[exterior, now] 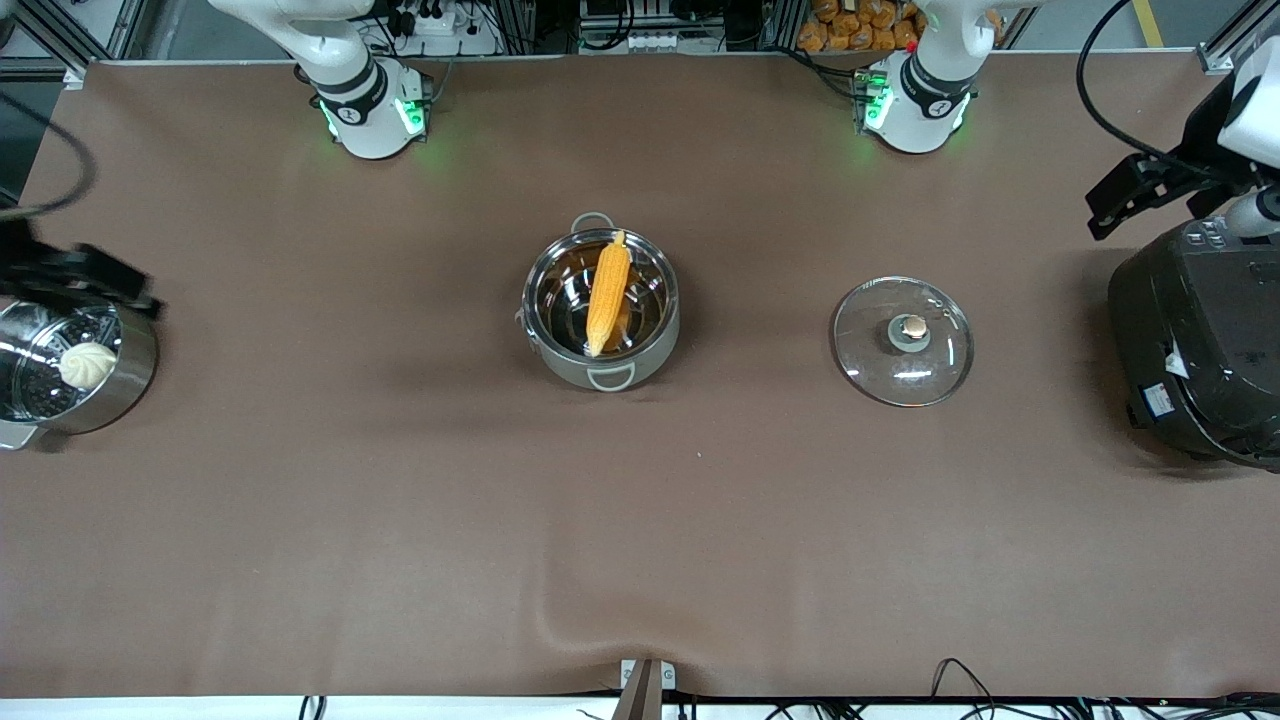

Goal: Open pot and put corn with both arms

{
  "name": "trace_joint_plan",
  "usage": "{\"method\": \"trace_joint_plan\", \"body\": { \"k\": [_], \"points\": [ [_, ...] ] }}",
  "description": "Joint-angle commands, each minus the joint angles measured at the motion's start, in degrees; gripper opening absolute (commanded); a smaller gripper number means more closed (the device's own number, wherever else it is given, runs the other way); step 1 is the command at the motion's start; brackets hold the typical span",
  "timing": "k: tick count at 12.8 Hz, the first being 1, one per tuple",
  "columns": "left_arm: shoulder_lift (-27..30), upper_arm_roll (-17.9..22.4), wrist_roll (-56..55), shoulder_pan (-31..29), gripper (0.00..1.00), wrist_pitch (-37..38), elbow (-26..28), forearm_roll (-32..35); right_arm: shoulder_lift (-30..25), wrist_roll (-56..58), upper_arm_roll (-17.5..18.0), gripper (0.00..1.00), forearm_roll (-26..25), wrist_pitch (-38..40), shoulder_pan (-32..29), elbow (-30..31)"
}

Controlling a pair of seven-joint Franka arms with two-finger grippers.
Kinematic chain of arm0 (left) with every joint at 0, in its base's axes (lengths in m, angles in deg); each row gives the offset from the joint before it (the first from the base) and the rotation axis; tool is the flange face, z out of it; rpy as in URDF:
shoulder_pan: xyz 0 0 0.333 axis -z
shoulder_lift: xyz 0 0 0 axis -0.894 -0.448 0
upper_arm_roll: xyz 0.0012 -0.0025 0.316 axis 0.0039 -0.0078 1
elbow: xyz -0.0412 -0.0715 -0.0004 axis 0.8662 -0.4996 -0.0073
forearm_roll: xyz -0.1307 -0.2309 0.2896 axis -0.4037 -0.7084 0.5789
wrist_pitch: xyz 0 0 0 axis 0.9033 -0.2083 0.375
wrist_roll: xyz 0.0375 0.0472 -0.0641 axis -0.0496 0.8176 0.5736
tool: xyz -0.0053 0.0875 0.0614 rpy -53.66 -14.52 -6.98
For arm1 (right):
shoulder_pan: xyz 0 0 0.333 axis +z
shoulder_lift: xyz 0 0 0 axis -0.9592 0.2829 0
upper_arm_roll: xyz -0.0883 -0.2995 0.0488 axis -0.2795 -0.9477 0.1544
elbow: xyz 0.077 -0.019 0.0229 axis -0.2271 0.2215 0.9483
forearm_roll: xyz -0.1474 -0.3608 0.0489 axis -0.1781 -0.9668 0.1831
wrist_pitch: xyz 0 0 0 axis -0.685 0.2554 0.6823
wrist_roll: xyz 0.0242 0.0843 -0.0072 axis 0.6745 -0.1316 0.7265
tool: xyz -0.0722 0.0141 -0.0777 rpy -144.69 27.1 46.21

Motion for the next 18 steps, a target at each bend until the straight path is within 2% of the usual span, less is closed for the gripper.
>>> {"method": "trace_joint_plan", "body": {
  "k": [1,5,8,12,18],
  "points": [
    [0.95,-0.04,3.00,-1.74,1.00,0.80,0.80,-1.91,1.33,2.34,1.16,1.00,0.32,1.16,-2.37,-2.17],
    [0.95,1.27,6.52,-2.36,1.00,-1.13,4.84,-2.17,1.33,7.33,1.15,1.00,-0.04,1.08,-4.38,-2.17],
    [0.33,3.56,8.72,-1.49,1.00,-1.31,6.51,-5.86,1.41,7.52,1.07,1.00,-0.13,0.73,-4.83,-2.26],
    [0.77,3.91,8.64,-0.52,1.00,-5.51,10.37,-4.90,1.41,8.93,1.15,1.00,-1.18,0.81,-5.09,-2.17],
    [0.42,4.09,11.96,-0.43,1.00,-6.76,8.72,-2.70,1.33,9.02,1.50,1.00,-1.71,0.99,-4.92,-2.17]
  ]
}}
